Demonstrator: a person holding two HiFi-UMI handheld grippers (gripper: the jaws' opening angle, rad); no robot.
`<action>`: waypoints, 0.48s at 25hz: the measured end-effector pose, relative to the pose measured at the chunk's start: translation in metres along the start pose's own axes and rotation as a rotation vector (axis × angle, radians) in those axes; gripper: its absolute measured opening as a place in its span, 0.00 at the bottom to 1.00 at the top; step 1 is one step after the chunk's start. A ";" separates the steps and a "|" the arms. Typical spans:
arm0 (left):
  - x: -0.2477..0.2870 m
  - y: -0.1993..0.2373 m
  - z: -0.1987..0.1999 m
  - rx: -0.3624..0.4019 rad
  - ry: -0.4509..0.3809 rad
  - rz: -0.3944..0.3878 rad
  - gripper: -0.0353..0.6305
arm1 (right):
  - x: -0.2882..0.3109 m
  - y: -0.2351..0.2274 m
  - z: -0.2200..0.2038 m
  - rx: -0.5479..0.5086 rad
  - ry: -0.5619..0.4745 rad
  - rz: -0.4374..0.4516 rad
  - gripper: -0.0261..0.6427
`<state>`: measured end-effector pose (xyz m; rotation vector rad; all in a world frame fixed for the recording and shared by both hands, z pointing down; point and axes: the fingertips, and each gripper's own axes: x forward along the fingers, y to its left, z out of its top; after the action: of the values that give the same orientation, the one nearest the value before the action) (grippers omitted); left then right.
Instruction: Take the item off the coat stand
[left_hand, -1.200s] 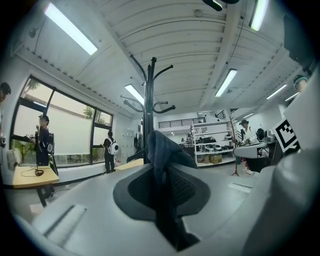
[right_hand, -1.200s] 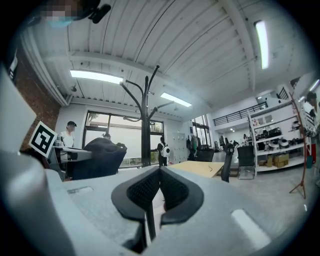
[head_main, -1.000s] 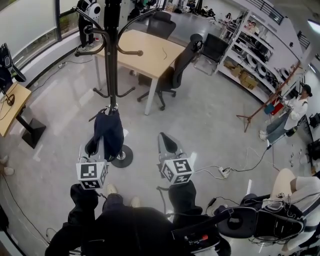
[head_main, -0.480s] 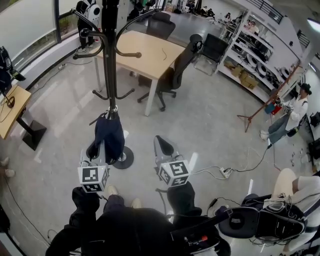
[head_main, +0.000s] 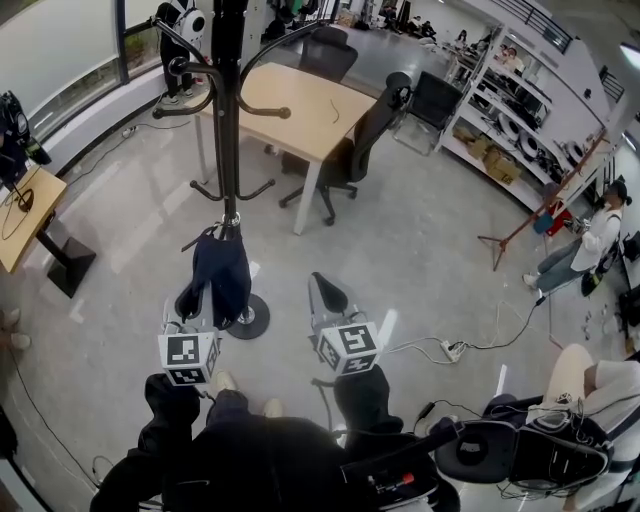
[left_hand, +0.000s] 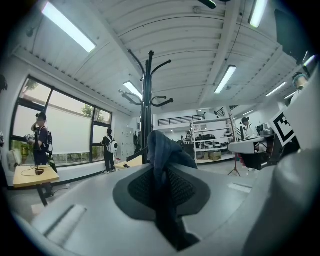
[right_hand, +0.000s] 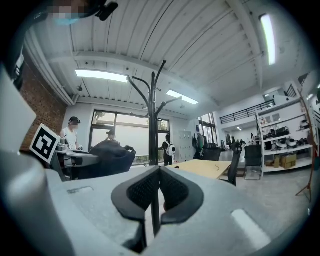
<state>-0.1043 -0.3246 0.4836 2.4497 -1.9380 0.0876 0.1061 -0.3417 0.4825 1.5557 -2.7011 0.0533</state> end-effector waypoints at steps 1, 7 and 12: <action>0.001 0.000 0.000 0.001 -0.002 0.000 0.11 | 0.001 0.000 0.000 0.001 -0.002 0.000 0.04; 0.002 -0.003 0.001 0.005 0.002 -0.003 0.11 | 0.002 -0.004 -0.002 0.014 -0.001 -0.005 0.04; 0.005 -0.006 -0.002 0.004 0.013 -0.003 0.11 | 0.001 -0.009 -0.002 0.015 -0.004 -0.009 0.04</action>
<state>-0.0978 -0.3279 0.4860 2.4483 -1.9305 0.1080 0.1133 -0.3470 0.4848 1.5737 -2.7027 0.0712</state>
